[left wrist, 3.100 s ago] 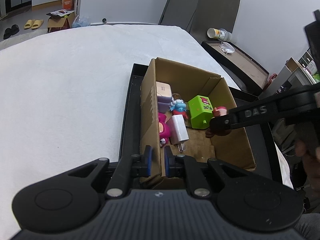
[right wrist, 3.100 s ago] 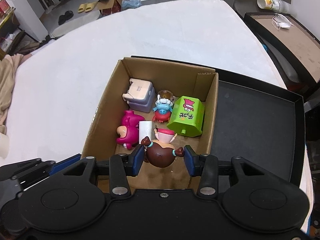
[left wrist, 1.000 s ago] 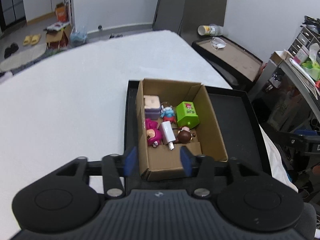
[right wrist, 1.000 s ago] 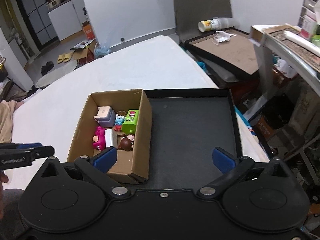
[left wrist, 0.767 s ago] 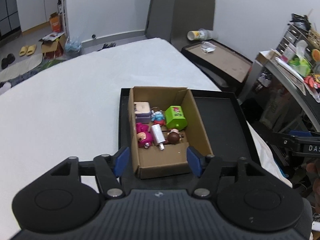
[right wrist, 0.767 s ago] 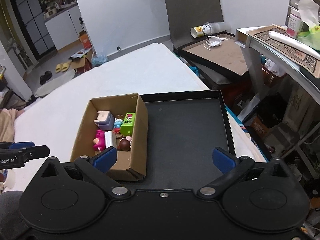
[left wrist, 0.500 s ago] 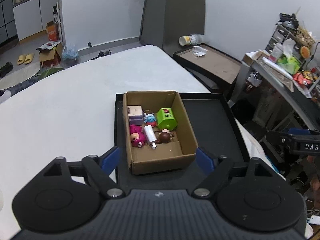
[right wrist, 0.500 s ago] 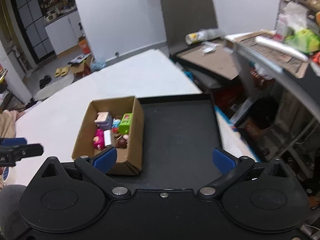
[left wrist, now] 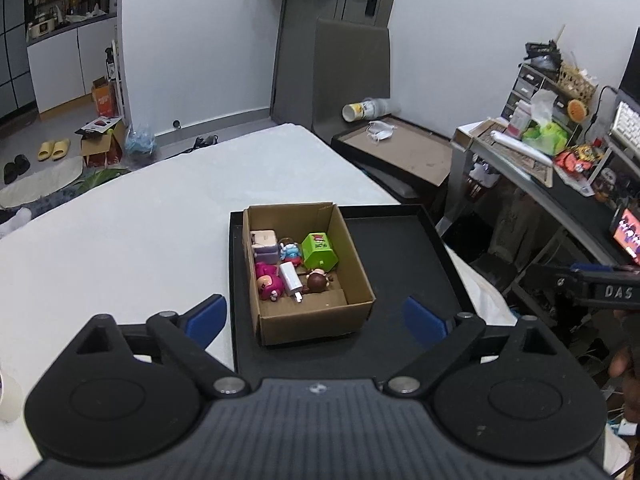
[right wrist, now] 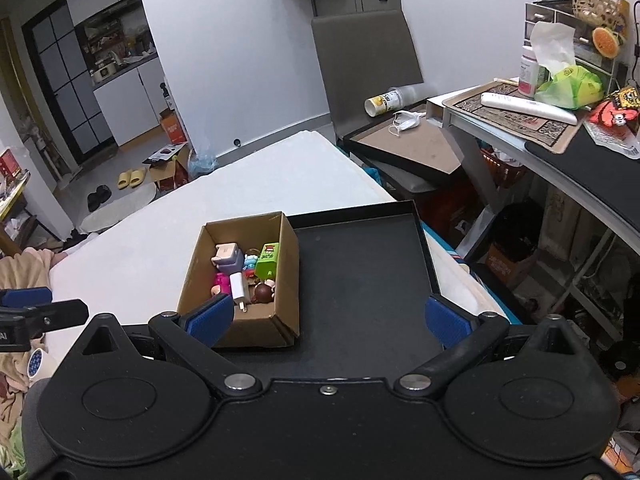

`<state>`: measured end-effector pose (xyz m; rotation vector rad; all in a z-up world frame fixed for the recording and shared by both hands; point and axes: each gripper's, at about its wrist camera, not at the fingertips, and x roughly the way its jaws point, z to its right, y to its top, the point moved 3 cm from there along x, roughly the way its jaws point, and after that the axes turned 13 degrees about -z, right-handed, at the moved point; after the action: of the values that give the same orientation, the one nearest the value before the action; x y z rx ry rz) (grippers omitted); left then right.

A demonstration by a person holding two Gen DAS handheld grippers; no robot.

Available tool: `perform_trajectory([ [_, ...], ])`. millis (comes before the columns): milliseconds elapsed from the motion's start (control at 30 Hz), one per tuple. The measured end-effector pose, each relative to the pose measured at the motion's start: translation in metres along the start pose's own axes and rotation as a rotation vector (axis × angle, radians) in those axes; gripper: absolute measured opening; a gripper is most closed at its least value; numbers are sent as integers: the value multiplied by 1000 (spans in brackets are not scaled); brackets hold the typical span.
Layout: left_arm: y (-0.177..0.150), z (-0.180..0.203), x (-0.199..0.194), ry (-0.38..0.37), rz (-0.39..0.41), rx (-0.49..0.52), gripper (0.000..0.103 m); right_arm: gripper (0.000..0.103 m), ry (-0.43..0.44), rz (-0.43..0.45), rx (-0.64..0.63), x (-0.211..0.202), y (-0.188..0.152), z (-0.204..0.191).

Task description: Organize rigid objects

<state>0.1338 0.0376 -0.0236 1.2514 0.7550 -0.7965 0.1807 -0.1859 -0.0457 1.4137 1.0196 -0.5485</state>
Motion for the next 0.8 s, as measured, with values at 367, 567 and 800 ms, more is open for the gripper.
perform_trajectory([
  [367, -27, 3, -36, -4, 47, -26, 98, 103, -30, 25, 20, -29, -27, -20],
  [567, -38, 6, -58, 4, 88, -21, 99, 103, -4, 57, -18, -48, -40, -35],
  [800, -52, 12, -68, 16, 90, -8, 99, 103, 2, 68, -3, -61, -52, -36],
])
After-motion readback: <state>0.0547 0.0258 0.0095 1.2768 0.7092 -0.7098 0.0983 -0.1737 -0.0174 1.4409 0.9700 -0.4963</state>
